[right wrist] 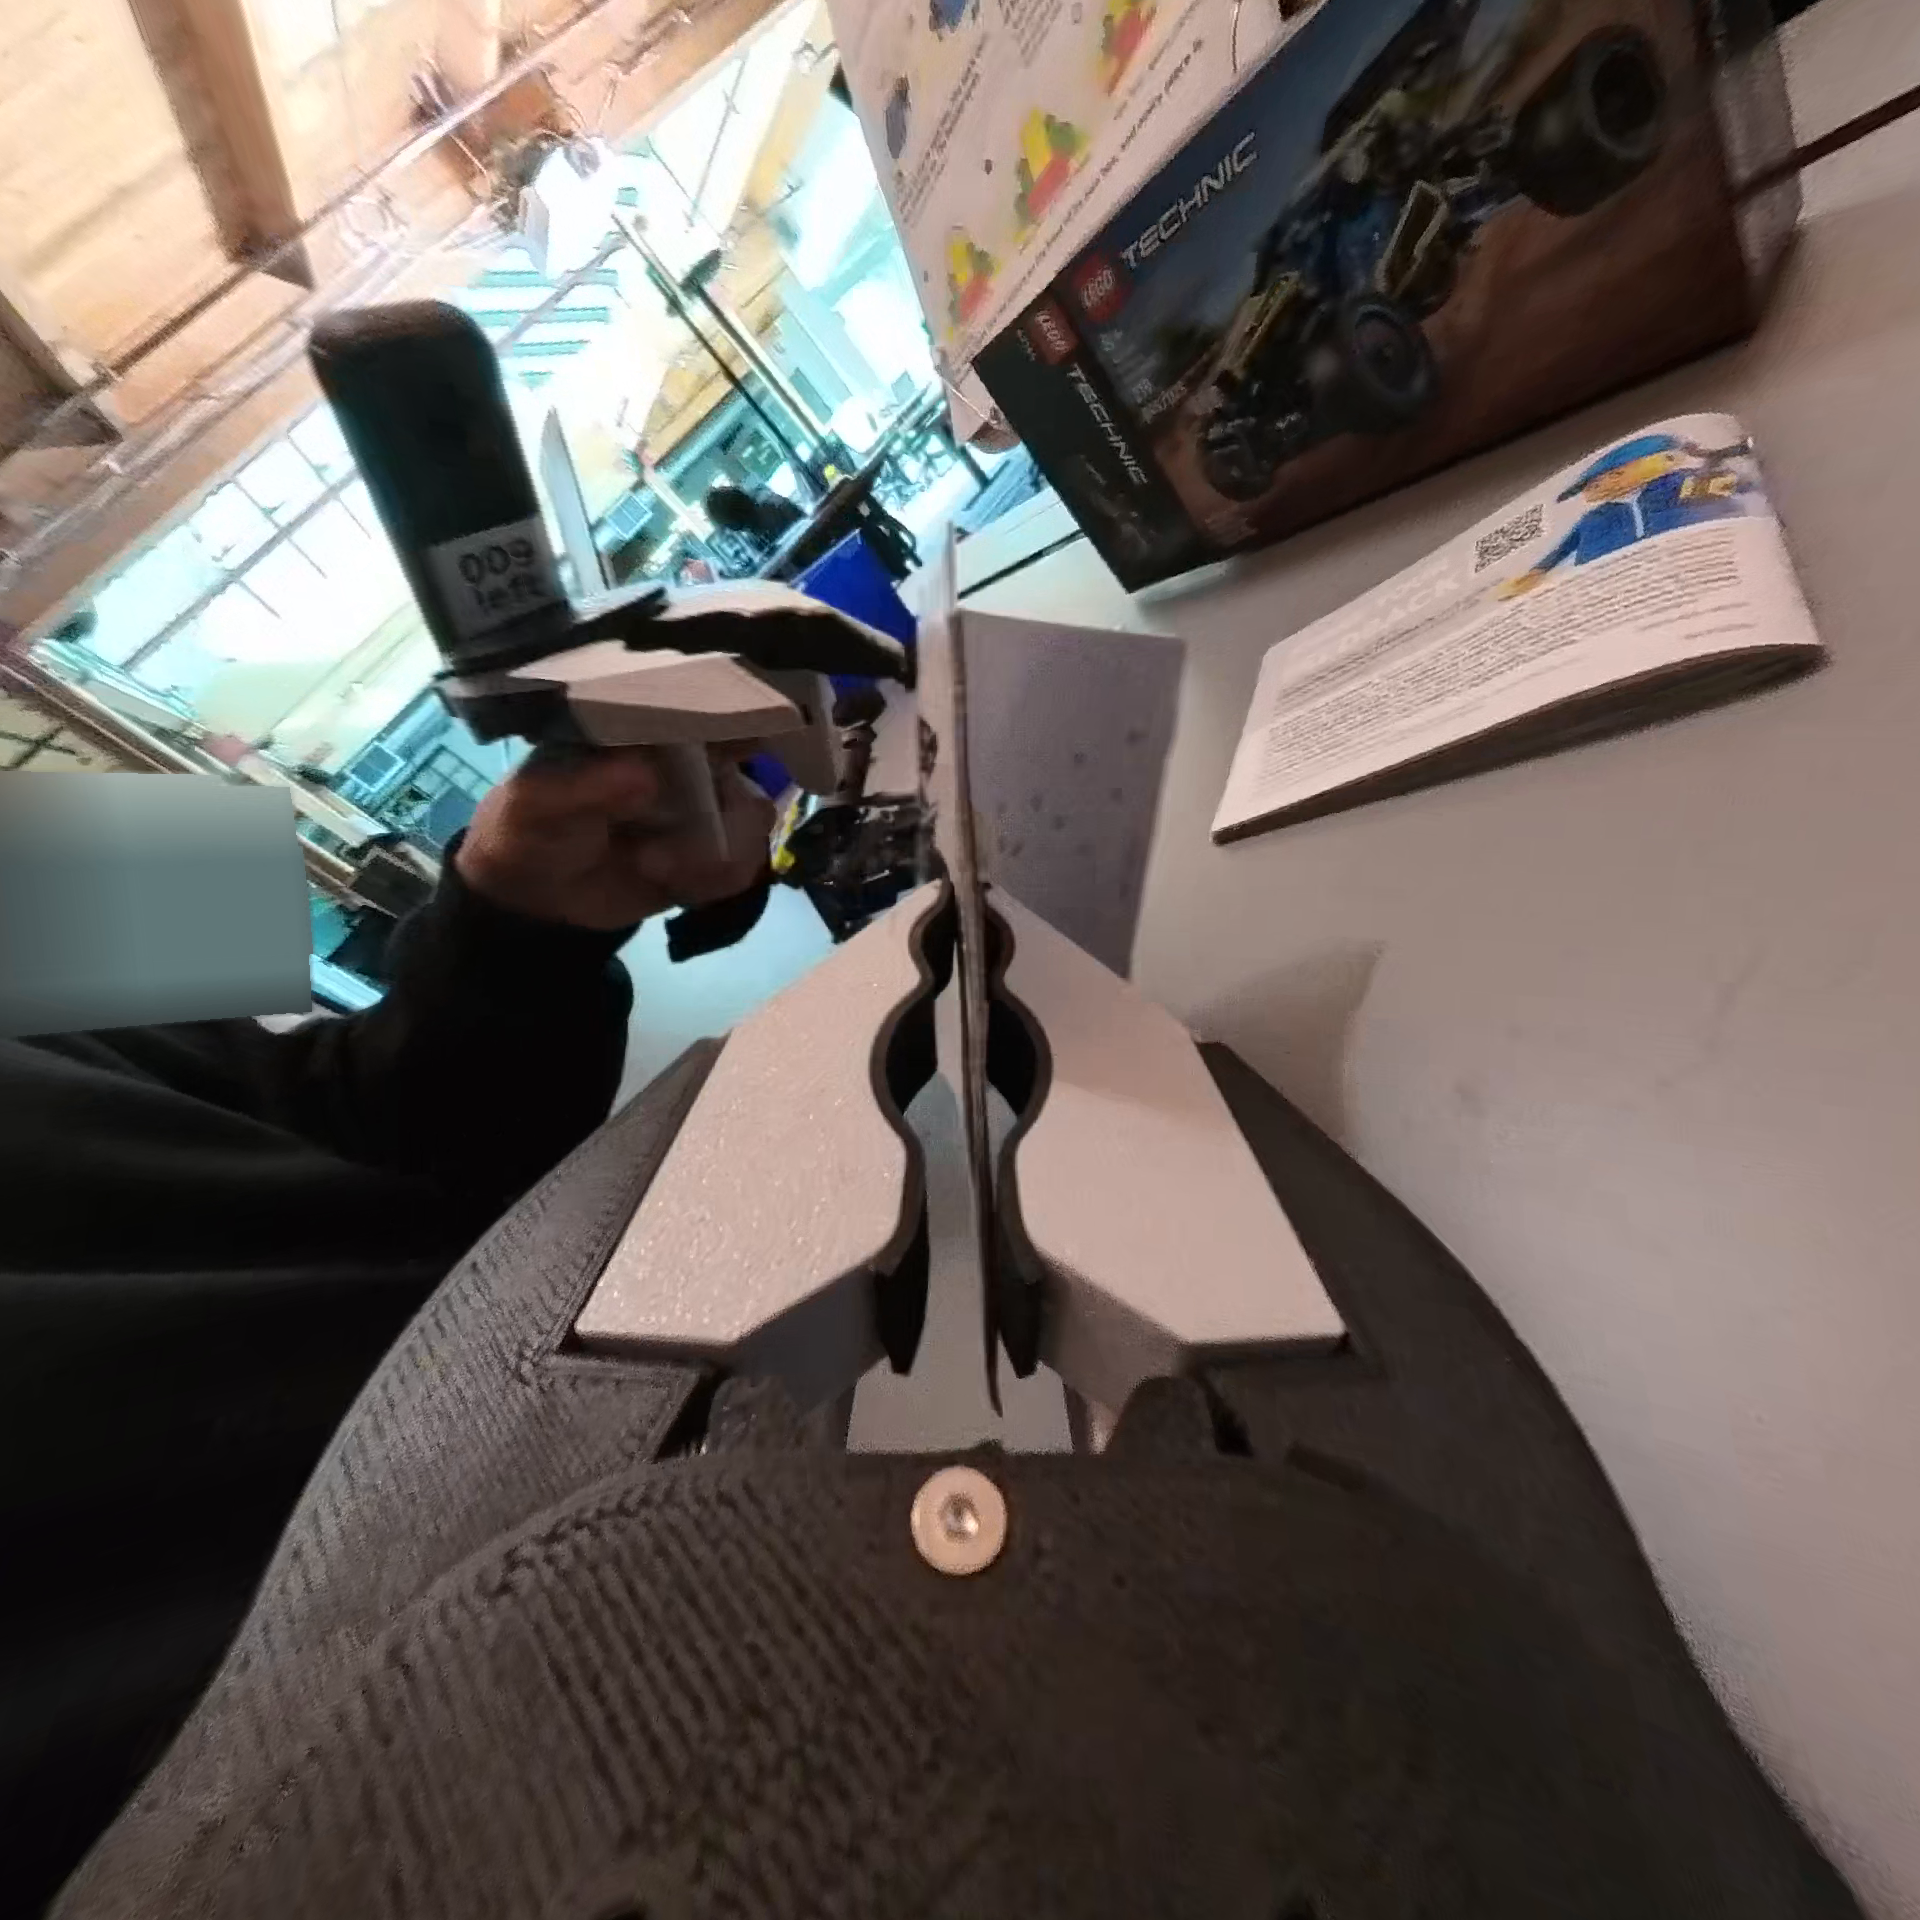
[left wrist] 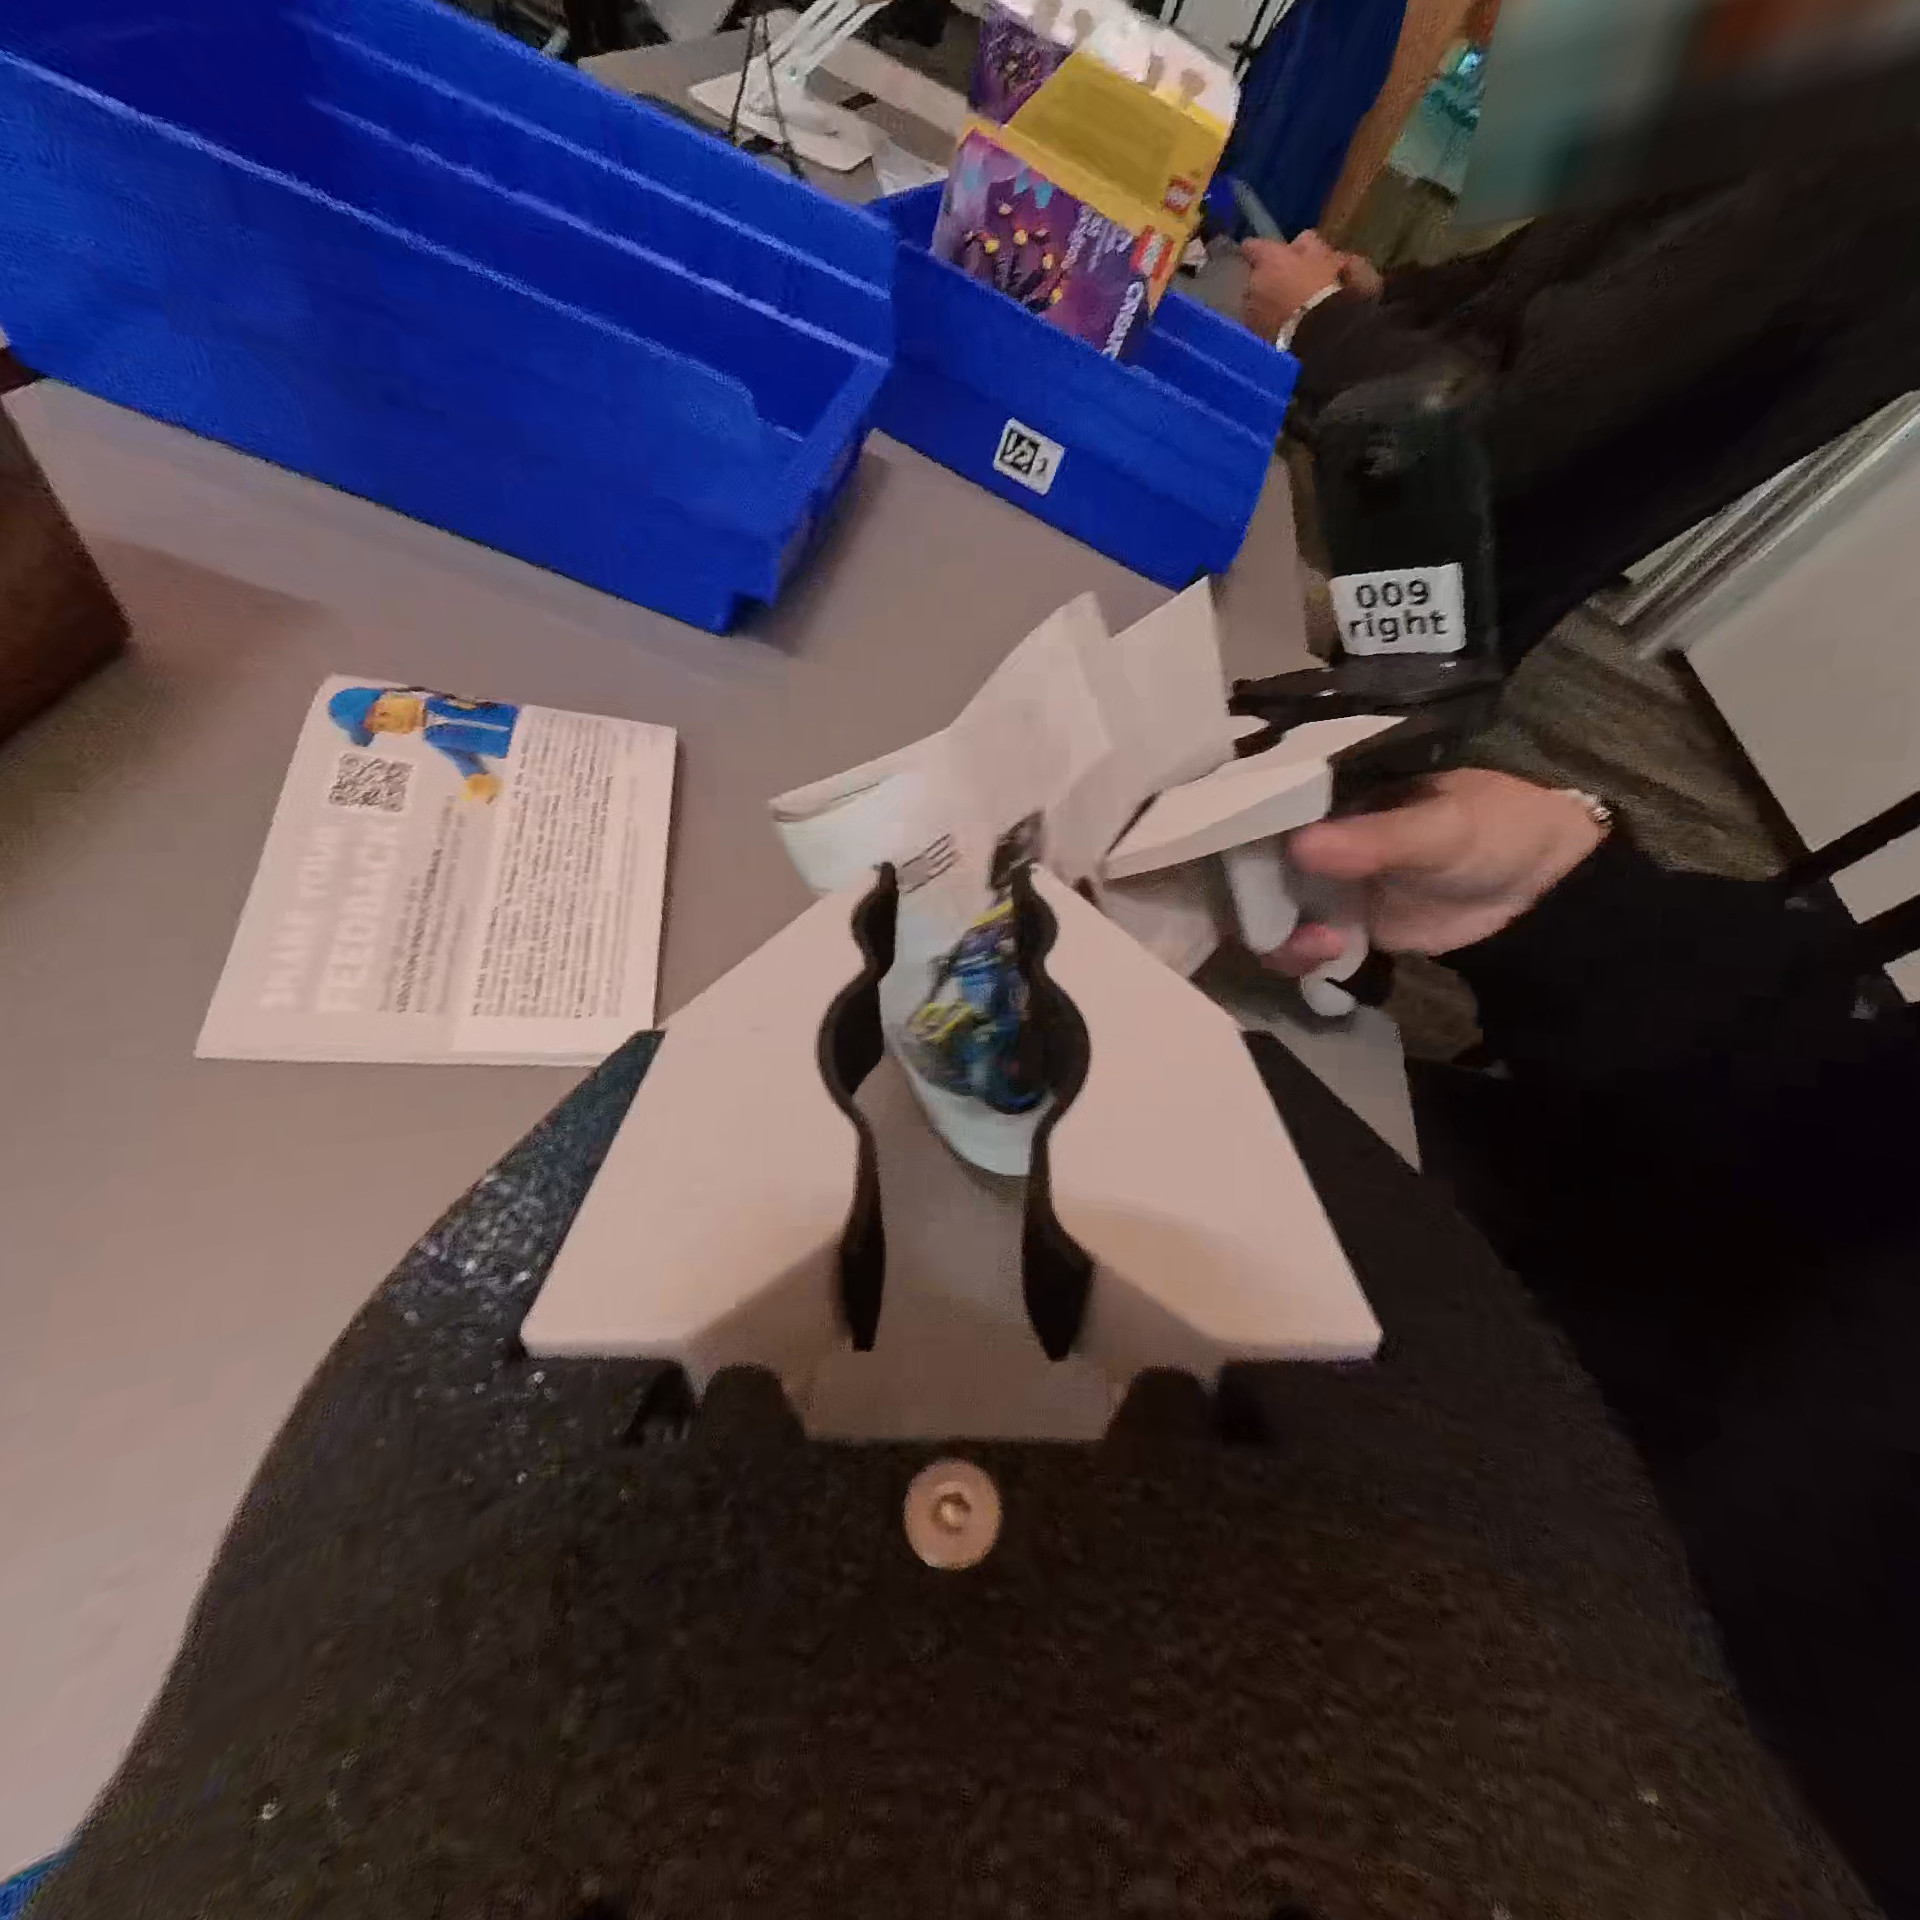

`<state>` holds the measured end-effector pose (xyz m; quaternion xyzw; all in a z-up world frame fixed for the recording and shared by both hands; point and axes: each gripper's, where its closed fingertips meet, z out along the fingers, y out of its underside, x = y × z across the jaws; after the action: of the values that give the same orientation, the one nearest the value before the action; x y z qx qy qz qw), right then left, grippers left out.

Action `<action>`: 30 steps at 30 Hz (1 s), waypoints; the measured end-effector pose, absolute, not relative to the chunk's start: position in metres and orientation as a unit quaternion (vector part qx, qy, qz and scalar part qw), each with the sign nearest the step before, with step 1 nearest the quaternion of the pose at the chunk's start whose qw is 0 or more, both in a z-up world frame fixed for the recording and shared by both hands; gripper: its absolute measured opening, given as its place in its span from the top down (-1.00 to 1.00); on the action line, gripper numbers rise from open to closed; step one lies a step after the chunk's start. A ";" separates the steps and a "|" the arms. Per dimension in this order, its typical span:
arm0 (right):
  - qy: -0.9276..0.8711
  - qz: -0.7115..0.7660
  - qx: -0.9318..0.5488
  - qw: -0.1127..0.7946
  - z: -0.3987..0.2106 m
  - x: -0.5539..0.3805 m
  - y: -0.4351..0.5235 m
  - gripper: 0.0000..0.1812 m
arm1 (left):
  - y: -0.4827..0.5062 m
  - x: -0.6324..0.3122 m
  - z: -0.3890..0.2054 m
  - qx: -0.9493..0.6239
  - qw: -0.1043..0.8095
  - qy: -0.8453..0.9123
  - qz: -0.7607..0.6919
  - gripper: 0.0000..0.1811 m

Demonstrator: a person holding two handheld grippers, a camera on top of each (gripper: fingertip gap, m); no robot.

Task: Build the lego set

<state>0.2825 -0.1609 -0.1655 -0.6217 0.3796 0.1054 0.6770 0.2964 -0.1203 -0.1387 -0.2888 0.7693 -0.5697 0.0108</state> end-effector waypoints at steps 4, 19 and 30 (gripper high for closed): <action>0.363 0.092 -0.652 0.660 -0.165 0.277 -0.152 1.00 | -0.135 0.284 -0.137 -0.157 0.135 0.818 -0.537 0.48; 0.422 0.121 -0.603 0.666 -0.164 0.289 -0.162 0.97 | -0.145 0.272 -0.192 0.069 0.316 0.882 -0.342 0.45; 0.420 0.111 -0.608 0.665 -0.166 0.292 -0.158 1.00 | -0.157 0.260 -0.176 0.025 0.242 0.874 -0.420 0.70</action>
<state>0.2922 -0.1582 -0.1662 -0.6080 0.4200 0.1111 0.6645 0.2602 -0.1566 -0.1757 0.0246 0.8742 -0.4204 0.2417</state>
